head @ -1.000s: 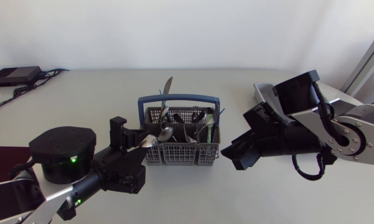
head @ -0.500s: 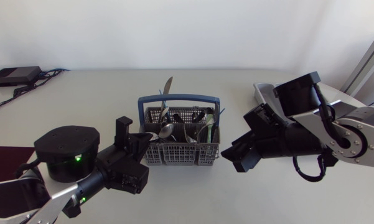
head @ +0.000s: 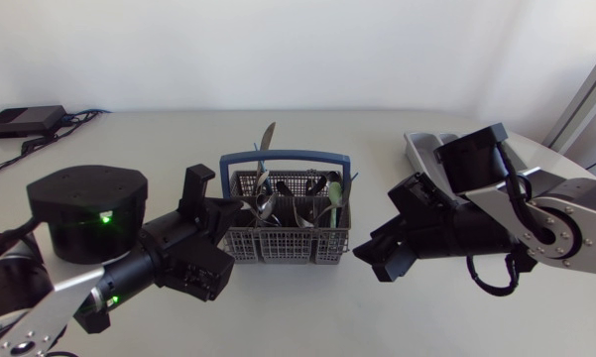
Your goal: Sort the cutlery from the basket into the organizer compartments.
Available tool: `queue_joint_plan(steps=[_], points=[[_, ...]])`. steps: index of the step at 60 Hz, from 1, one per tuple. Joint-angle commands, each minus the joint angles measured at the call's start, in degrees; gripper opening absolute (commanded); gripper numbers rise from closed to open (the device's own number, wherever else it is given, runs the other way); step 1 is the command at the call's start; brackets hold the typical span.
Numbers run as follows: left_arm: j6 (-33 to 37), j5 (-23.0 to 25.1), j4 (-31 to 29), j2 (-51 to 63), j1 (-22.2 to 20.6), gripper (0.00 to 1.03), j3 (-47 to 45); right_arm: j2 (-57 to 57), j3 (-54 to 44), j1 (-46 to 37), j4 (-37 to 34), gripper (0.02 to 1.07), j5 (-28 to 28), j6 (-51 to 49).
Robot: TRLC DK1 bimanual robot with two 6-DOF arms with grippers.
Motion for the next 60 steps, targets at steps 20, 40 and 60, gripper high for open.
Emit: queue_joint_plan(steps=[20, 40, 60], points=[[3.0, 2.4, -19.3, -2.2, -2.1, 0.03, 14.2, 0.0, -2.1, 0.0, 0.7, 0.71, -0.3, -1.1], [1.5, 3.2, -36.9, -0.8, -3.7, 0.03, 27.0, -2.0, -1.8, 1.5, -0.5, 0.75, -0.3, -1.3], [-9.9, 6.6, -56.9, 5.1, -5.6, 0.03, 44.6, -10.7, -0.4, 6.5, -3.4, 0.80, 2.2, -1.6]])
